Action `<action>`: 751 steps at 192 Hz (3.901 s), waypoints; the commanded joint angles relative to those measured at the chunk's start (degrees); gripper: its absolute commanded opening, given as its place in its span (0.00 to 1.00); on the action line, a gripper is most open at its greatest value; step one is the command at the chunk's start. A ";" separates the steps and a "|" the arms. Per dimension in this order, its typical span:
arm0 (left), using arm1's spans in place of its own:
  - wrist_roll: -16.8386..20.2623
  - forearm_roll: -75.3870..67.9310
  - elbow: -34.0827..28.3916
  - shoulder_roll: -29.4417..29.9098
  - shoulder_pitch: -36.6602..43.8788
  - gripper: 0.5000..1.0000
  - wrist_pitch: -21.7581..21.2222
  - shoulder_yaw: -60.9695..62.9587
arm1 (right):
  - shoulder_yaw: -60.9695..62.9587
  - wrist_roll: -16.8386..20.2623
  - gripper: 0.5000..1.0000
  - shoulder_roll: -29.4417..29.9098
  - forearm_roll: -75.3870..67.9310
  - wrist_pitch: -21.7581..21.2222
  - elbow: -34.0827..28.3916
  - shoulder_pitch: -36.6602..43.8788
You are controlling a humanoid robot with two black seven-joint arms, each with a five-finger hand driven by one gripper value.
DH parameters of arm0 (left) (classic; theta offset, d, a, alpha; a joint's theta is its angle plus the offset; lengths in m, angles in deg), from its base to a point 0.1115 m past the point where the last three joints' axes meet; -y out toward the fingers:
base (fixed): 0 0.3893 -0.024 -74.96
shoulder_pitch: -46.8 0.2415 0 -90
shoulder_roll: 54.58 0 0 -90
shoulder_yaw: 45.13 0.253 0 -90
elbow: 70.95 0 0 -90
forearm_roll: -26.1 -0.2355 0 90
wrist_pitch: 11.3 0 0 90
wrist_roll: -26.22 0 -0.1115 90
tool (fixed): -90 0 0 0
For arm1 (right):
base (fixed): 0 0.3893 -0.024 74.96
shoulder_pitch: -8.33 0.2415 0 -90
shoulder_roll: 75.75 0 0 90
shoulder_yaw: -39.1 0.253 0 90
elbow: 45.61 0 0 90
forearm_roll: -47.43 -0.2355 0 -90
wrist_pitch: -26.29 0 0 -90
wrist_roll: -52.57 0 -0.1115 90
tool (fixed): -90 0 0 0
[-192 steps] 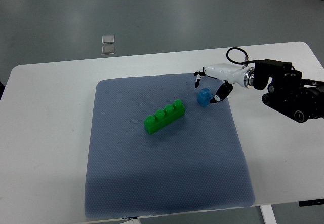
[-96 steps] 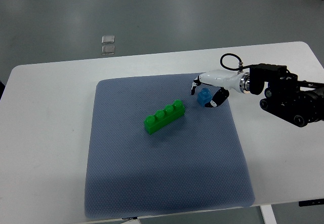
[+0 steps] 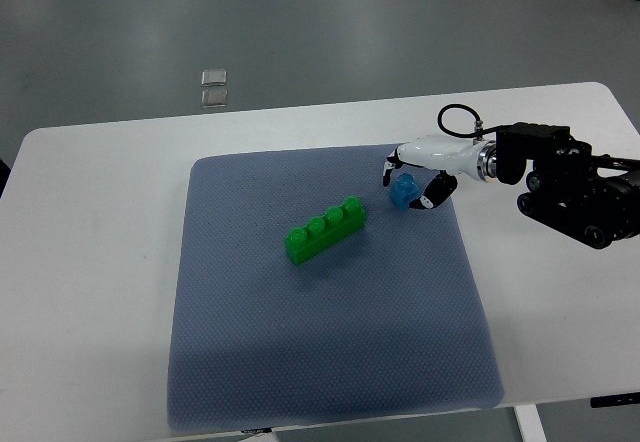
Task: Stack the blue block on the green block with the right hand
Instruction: 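Close the right hand fingers around the blue block, then lift the blue block and carry it over the green block, then lower the blue block onto the green block's end studs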
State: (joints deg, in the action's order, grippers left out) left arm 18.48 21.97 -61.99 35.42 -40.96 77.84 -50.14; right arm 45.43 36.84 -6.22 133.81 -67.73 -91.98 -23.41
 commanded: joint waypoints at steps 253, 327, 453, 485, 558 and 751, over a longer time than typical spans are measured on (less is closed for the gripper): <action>0.00 0.00 0.00 0.00 0.05 1.00 -0.02 0.00 | -0.88 -0.35 0.21 -0.71 1.24 -0.11 0.40 0.10; 0.00 0.00 0.00 0.00 -0.04 1.00 0.07 0.00 | -0.79 -0.53 0.10 -0.80 1.24 -0.02 0.23 0.63; 0.00 0.00 0.00 0.00 0.05 1.00 -0.01 0.00 | 0.53 -0.44 0.10 -3.96 -1.57 -4.51 -12.52 6.69; 0.00 0.00 0.00 0.00 -0.03 1.00 -0.02 0.00 | 0.44 -0.35 0.10 -3.17 -1.49 -4.86 -12.78 6.78; 0.00 0.00 0.00 0.00 -0.03 1.00 -0.02 0.00 | 0.44 -0.44 0.10 -1.15 -0.78 -4.07 -13.57 6.60; 0.00 0.00 0.00 0.00 0.05 1.00 -0.02 0.00 | -0.53 -0.61 0.11 1.14 3.44 -2.31 -12.96 4.49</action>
State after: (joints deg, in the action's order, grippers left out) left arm 18.49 21.97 -61.99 35.42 -40.96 77.82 -50.14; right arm 44.90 36.22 -5.17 136.98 -70.06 -104.97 -18.86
